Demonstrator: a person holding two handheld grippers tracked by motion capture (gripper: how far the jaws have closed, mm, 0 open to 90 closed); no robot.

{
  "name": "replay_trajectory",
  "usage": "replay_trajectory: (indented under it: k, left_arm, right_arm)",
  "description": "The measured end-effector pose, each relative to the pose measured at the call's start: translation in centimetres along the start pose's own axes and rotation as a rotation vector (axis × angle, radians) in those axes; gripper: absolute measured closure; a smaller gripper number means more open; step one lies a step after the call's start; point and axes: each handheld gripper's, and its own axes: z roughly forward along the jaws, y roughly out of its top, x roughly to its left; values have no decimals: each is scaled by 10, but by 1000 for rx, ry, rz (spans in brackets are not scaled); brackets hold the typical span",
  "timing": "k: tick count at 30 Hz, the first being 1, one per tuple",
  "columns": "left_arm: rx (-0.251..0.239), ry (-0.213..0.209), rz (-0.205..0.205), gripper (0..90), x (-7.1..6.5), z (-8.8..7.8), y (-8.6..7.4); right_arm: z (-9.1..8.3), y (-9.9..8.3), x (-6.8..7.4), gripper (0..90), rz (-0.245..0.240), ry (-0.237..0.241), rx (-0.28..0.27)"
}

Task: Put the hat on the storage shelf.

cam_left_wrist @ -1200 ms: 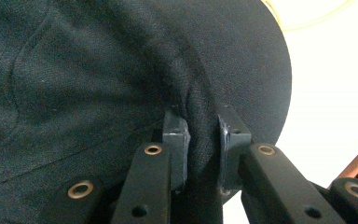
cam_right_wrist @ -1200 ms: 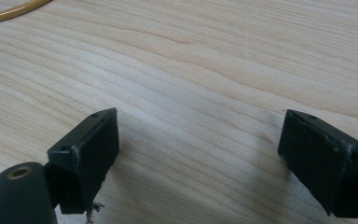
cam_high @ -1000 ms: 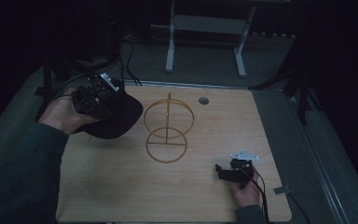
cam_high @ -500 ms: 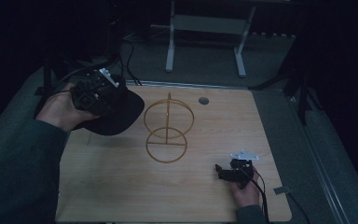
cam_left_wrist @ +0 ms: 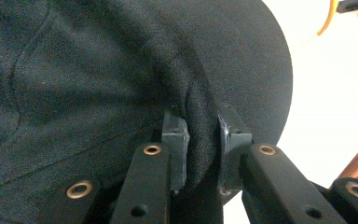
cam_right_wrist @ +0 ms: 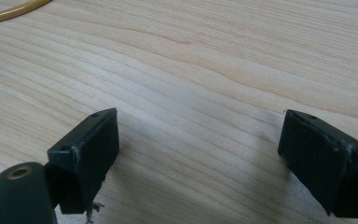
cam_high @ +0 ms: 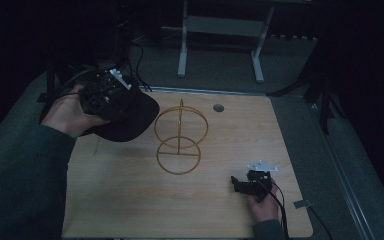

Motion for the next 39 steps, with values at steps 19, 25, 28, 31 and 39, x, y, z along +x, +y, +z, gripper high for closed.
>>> replay_trajectory:
  k: [19, 25, 28, 31, 39]
  left_arm:
    - [-36, -27, 22, 761, -8, 2, 19]
    - [-45, -32, 33, 761, -12, 3, 24]
    - [-45, -33, 37, 760, -13, 3, 27]
    - [-52, -33, 40, 760, -14, 3, 29]
    - [-69, -35, 48, 759, -18, 0, 35]
  right_arm:
    - [0, 0, 0, 123, 0, 0, -1]
    - [0, 0, 0, 123, 0, 0, 0]
    - [0, 0, 0, 123, 0, 0, -1]
    - [0, 0, 0, 123, 0, 0, 0]
    - [0, 0, 0, 123, 0, 0, 0]
